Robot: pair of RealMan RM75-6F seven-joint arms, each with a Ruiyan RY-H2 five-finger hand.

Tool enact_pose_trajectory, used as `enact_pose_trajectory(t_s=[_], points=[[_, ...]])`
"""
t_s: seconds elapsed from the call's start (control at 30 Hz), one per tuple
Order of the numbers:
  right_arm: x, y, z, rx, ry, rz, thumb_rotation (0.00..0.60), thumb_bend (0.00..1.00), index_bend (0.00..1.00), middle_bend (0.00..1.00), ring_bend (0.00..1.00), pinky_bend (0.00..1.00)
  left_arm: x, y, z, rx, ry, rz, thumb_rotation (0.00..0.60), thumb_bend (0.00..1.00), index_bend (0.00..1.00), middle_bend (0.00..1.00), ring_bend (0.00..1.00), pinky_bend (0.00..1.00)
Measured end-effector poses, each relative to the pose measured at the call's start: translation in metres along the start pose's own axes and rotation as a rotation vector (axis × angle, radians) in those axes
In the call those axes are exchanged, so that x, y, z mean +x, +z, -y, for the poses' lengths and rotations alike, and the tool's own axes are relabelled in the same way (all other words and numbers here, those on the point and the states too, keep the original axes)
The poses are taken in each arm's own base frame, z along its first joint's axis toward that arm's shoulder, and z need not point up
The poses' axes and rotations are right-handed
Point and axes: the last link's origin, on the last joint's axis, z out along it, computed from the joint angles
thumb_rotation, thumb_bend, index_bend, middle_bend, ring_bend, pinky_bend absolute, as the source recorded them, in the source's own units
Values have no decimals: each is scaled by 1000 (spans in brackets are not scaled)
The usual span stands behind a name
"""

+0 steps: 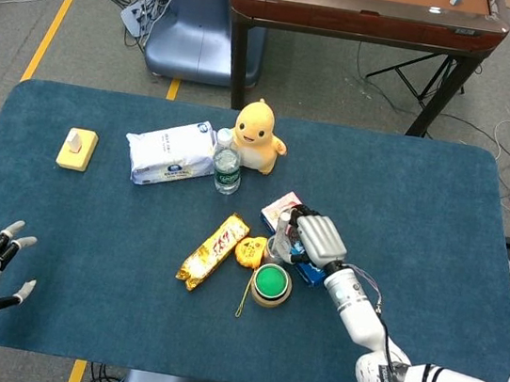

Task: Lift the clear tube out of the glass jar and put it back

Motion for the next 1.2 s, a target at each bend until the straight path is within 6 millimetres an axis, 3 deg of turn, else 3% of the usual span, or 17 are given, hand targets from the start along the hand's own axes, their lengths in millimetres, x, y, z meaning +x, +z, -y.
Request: enact_pose_trajectory(t_s=[0.2,0.5,0.73,1.07,1.2], points=[[7,-7,5,44,50,-33,600,605,614,410,249,239,2,0,0,-1,0,-6,600,286,234,89,141,35],[49,-36,3,89,126,-135,600,609,651,508,373,241,3,-1,0,-4,0,-6,600,286,234,89,141,35],[81,-60,-7,89,114,-207,600,609,668,536,400,298,2,0,-5,-18,0,-3,600,286,234,89,142,35],[90,-73,-21,47,-175,-324,600,609,687,556,421,298,2,0,-7,-24,-2,-3,600,286,234,89,141,35],[86,-74,-21,38,-185,-317,600,609,687,556,422,328,2,-1,-6,-21,-3,0,600,286,234,89,142,35]])
